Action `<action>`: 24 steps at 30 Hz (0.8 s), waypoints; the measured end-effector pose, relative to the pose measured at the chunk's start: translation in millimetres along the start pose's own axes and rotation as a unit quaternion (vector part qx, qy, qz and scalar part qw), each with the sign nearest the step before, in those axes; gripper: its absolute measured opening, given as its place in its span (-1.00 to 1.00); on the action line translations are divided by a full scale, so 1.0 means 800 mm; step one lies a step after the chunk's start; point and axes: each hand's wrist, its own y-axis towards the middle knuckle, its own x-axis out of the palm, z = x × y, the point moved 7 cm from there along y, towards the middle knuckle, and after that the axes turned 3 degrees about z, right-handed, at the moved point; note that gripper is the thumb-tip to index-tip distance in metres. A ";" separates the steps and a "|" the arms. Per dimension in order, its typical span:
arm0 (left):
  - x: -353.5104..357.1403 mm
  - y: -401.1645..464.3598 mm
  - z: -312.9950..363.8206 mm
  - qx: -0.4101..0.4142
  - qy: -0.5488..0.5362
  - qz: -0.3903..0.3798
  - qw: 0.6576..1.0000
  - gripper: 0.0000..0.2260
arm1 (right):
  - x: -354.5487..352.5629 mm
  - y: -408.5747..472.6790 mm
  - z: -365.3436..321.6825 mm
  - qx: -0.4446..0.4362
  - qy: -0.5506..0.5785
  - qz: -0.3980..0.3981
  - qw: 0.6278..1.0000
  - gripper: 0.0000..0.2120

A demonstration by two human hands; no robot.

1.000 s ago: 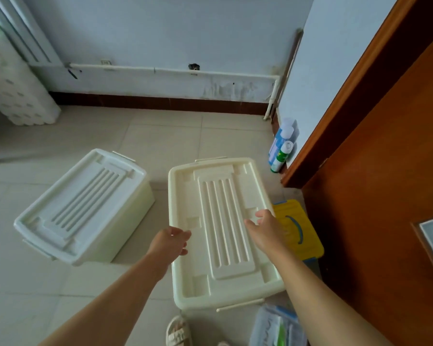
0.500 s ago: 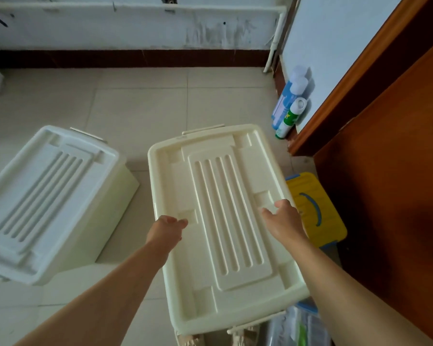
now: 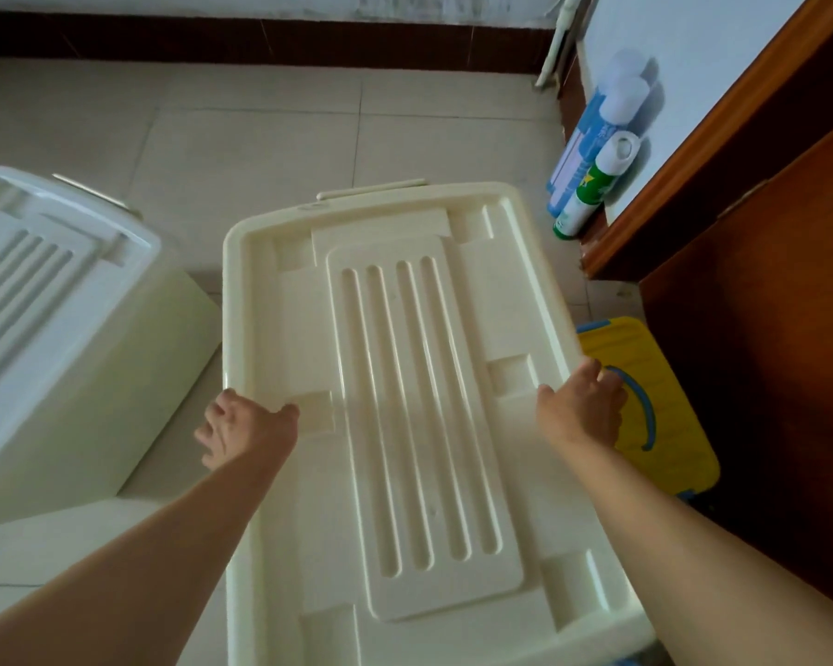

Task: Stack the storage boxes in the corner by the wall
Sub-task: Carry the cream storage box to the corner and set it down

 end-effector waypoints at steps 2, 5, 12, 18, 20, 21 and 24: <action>0.010 0.009 -0.011 -0.014 0.009 0.011 1.000 -0.34 | 0.013 0.011 0.006 -0.010 -0.004 -0.002 1.000 -0.47; 0.024 0.020 -0.025 -0.019 0.019 0.016 1.000 -0.36 | 0.027 0.027 0.013 -0.025 -0.015 0.000 1.000 -0.44; 0.032 0.037 -0.049 -0.019 0.008 0.023 1.000 -0.62 | 0.040 0.047 0.019 -0.002 0.005 0.027 1.000 -0.51; 0.031 0.043 -0.051 -0.024 -0.009 0.040 0.999 -0.64 | 0.048 0.059 0.021 0.034 0.033 0.030 0.998 -0.57; 0.030 0.046 -0.053 -0.041 -0.009 0.044 0.998 -0.61 | 0.049 0.063 0.023 0.045 0.041 0.026 0.998 -0.59; 0.031 0.050 -0.055 -0.050 -0.006 0.044 0.998 -0.59 | 0.050 0.065 0.023 0.045 0.045 0.025 0.998 -0.60; 0.031 0.057 -0.057 -0.064 -0.008 0.051 0.997 -0.54 | 0.047 0.071 0.025 0.044 0.064 0.023 0.997 -0.60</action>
